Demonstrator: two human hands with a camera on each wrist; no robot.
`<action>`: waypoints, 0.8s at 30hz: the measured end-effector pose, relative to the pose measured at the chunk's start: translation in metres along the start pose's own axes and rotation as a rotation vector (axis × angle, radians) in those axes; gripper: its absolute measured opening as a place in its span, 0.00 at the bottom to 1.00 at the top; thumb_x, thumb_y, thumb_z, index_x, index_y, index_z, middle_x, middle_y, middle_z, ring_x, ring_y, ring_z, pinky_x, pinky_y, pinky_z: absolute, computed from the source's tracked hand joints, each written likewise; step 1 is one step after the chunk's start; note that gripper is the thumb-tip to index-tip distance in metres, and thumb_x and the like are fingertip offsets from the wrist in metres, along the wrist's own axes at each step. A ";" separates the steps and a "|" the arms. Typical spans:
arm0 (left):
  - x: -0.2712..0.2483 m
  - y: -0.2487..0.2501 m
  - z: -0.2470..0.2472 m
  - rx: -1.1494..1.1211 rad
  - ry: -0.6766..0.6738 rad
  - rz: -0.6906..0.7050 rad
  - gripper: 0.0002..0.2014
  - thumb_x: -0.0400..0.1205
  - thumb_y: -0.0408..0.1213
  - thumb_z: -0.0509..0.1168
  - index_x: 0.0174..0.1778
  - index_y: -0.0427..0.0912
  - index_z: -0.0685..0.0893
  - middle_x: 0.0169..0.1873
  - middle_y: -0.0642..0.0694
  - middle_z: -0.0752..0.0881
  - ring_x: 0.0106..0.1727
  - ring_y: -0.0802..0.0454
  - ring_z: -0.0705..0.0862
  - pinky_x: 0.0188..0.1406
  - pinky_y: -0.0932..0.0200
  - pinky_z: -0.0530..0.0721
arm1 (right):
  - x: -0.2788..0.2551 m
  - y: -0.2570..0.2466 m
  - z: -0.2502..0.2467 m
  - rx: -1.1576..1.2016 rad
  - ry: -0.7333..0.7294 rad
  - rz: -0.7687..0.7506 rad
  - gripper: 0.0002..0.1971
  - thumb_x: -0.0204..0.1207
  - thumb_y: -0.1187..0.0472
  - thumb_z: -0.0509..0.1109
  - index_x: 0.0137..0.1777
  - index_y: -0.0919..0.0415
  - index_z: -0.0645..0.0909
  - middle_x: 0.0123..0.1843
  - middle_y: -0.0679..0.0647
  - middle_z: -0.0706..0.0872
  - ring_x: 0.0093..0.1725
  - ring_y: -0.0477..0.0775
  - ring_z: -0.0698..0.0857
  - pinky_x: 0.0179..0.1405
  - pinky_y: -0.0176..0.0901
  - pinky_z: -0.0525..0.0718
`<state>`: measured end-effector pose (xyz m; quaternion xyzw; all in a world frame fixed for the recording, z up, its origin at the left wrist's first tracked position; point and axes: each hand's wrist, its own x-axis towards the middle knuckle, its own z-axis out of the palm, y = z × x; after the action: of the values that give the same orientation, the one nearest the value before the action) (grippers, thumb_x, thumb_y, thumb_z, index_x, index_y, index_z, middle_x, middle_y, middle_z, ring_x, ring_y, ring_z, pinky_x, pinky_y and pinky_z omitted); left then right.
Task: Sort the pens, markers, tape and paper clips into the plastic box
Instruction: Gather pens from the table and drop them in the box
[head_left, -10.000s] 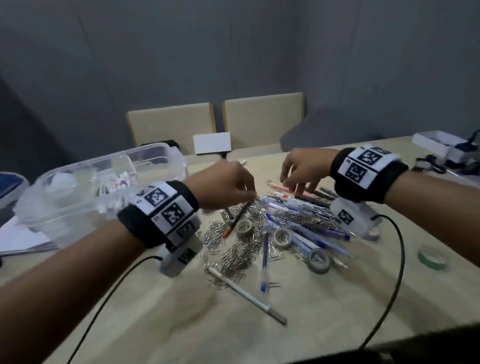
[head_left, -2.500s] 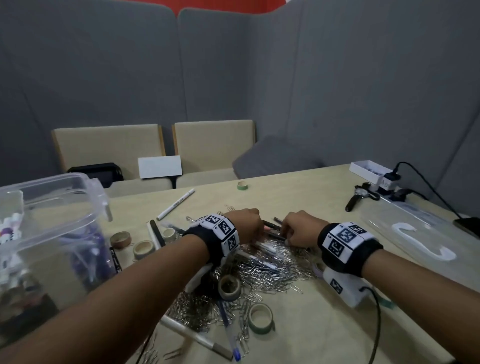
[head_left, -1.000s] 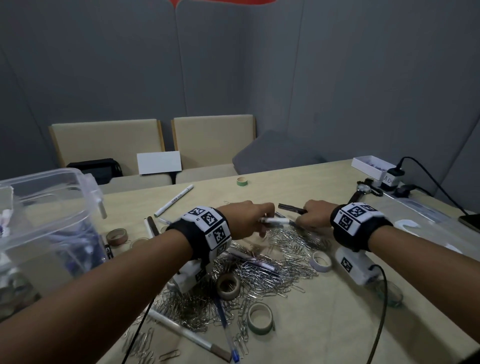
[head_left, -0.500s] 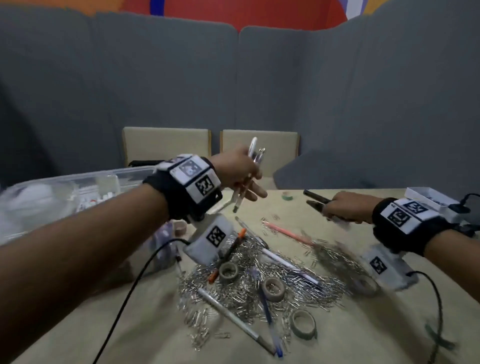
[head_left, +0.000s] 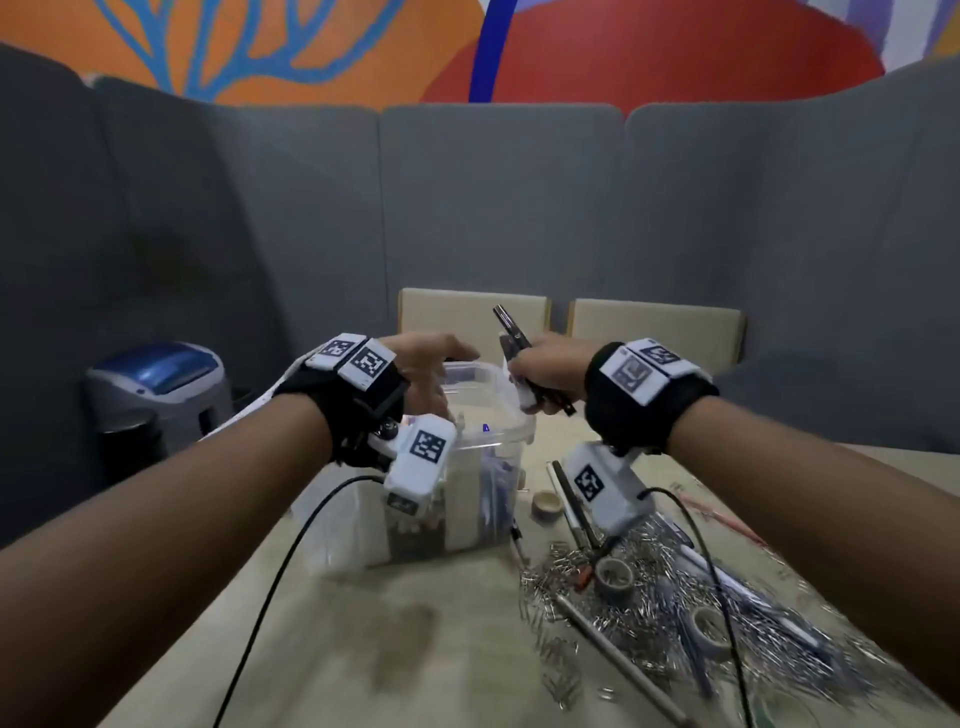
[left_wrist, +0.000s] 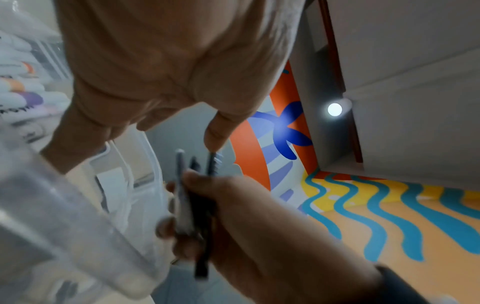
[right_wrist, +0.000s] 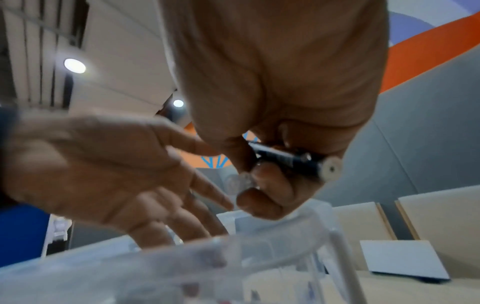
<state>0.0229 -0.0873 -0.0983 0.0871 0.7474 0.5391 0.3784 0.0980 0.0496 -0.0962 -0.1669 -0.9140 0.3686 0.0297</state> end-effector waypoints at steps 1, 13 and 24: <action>0.000 0.000 0.003 0.004 -0.001 -0.003 0.21 0.84 0.45 0.61 0.64 0.31 0.70 0.54 0.25 0.77 0.50 0.27 0.81 0.47 0.39 0.80 | 0.005 -0.005 0.005 -0.059 0.004 -0.004 0.12 0.76 0.69 0.58 0.31 0.65 0.77 0.27 0.61 0.82 0.26 0.57 0.79 0.21 0.37 0.72; -0.010 -0.013 0.015 0.001 0.141 0.196 0.33 0.85 0.47 0.60 0.83 0.39 0.58 0.79 0.30 0.61 0.75 0.28 0.68 0.70 0.34 0.74 | 0.020 -0.018 0.028 -0.313 -0.144 -0.055 0.06 0.79 0.64 0.70 0.47 0.67 0.83 0.47 0.62 0.92 0.46 0.57 0.91 0.51 0.52 0.90; -0.015 -0.033 0.086 0.608 0.005 0.889 0.04 0.83 0.33 0.65 0.51 0.41 0.84 0.41 0.50 0.85 0.38 0.55 0.84 0.30 0.69 0.79 | -0.044 0.093 -0.036 -0.168 -0.005 0.068 0.09 0.79 0.64 0.68 0.49 0.72 0.84 0.41 0.64 0.90 0.35 0.56 0.89 0.31 0.44 0.86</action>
<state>0.0996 -0.0448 -0.1311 0.4993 0.7617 0.4070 0.0698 0.1724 0.1215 -0.1308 -0.1989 -0.9356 0.2916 0.0010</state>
